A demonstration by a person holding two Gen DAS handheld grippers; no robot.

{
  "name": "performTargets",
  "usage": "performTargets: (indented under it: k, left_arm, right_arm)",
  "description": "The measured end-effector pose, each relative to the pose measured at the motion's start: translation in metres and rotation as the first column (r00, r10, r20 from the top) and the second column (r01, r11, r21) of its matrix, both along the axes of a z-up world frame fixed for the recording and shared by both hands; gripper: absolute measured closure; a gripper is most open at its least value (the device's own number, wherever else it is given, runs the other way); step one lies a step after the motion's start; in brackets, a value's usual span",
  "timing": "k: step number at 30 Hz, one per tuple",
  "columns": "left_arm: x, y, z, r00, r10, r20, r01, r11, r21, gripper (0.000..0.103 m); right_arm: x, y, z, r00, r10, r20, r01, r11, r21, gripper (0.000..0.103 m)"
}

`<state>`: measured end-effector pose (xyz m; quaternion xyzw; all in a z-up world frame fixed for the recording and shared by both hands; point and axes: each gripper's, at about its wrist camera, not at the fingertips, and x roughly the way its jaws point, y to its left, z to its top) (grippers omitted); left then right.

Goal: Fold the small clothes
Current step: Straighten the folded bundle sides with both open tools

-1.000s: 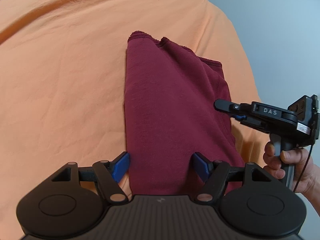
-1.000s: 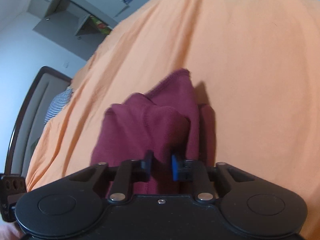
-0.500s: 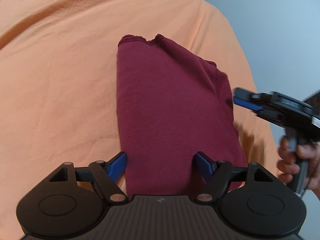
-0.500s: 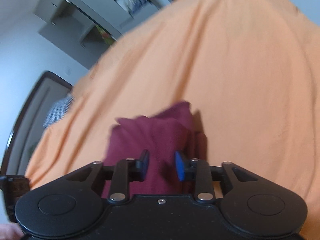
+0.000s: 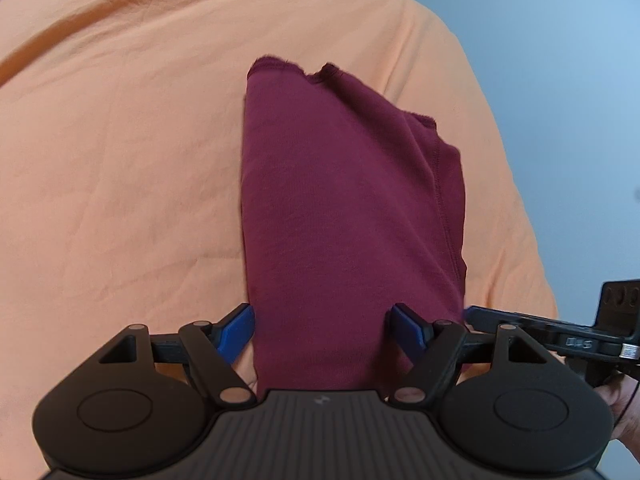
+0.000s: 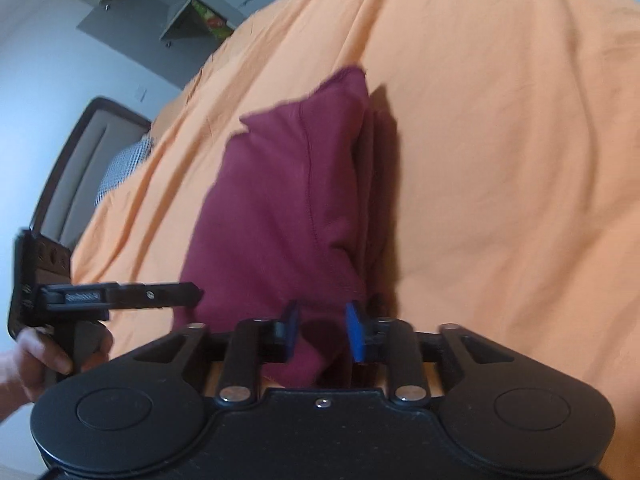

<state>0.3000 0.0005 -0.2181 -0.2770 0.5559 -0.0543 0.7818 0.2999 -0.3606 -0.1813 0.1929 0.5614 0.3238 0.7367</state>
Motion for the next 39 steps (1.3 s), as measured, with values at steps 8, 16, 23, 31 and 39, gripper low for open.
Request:
performTargets:
  k: [8,16,23,31,39]
  left_arm:
    - [0.018,0.011,0.002,0.999,0.053,0.009,-0.053,0.999,0.006,0.024]
    - [0.039,0.018,-0.006,0.997,0.075,0.011,-0.075,0.997,0.009,0.024]
    - [0.054,0.016,-0.014,0.997,0.074,0.004,-0.074,0.997,0.005,0.024]
    - [0.063,0.015,-0.021,0.997,0.076,-0.001,-0.076,0.997,0.001,0.024]
    - [0.067,0.018,-0.028,0.997,0.07,-0.009,-0.071,0.997,-0.009,0.024]
  right_arm:
    - [0.033,-0.009,0.005,0.992,-0.127,0.012,0.126,0.99,0.07,0.038]
    - [0.067,0.014,-0.026,0.988,-0.146,-0.055,0.15,0.985,0.083,0.032]
    - [0.071,0.019,-0.044,0.981,-0.159,-0.114,0.168,0.983,0.071,0.028]
    - [0.067,0.017,-0.059,0.964,-0.175,-0.198,0.204,0.97,0.135,0.028]
    - [0.067,0.02,-0.066,0.959,-0.17,-0.227,0.21,0.964,0.164,0.027]
